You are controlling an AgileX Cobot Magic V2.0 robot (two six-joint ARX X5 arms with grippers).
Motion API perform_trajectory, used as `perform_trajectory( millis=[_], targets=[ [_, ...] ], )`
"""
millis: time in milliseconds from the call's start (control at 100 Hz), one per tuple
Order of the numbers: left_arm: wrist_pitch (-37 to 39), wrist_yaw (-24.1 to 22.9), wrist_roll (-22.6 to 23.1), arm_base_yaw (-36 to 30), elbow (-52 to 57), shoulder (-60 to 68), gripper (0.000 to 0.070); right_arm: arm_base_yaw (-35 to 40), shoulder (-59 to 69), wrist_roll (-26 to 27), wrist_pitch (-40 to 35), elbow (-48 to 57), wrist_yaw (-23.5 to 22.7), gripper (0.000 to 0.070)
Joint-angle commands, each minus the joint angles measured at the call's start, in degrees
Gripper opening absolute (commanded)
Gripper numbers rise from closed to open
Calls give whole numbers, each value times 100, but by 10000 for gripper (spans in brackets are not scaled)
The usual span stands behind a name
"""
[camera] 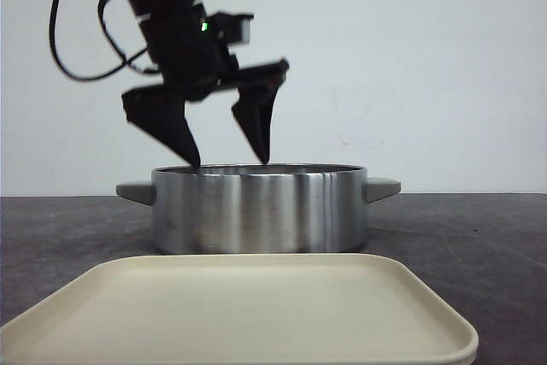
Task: Steam buns
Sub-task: 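Lift the bun with the left gripper and release it inside the steamer pot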
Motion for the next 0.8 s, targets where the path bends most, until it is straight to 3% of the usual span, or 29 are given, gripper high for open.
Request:
perform_trajectory(
  millis=[0, 110, 340, 460, 540, 610, 730, 790],
  targets=[
    [-114, -61, -26, -31, 273, -109, 573, 39, 52, -164, -55, 94, 2, 12],
    [-55, -317, -55, -20, 317, -697, 554, 39, 90, -398, -337, 50, 52, 12],
    [-20, -861, -120, 92, 313, -2444, 536, 55, -35, -649, -136, -828, 798, 12],
    [-177, -1038, -105, 243, 304, -3318, 355, 245, -343, -654, 925, -1860, 973, 12],
    [-369, -1143, -107, 367, 264, -3764, 328, 442, -645, -684, 1961, -2761, 1123, 12],
    [-507, -1333, -105, 490, 146, -4177, 252, 640, -909, -730, 2865, -3571, 1316, 12],
    [-527, -1499, -153, 719, -337, -4996, 0, 1036, -1257, -807, 4109, -4774, 1814, 12],
    [-518, -1499, -197, 835, -658, -5405, 0, 1207, -1344, -841, 4527, -5184, 2063, 12]
  ],
)
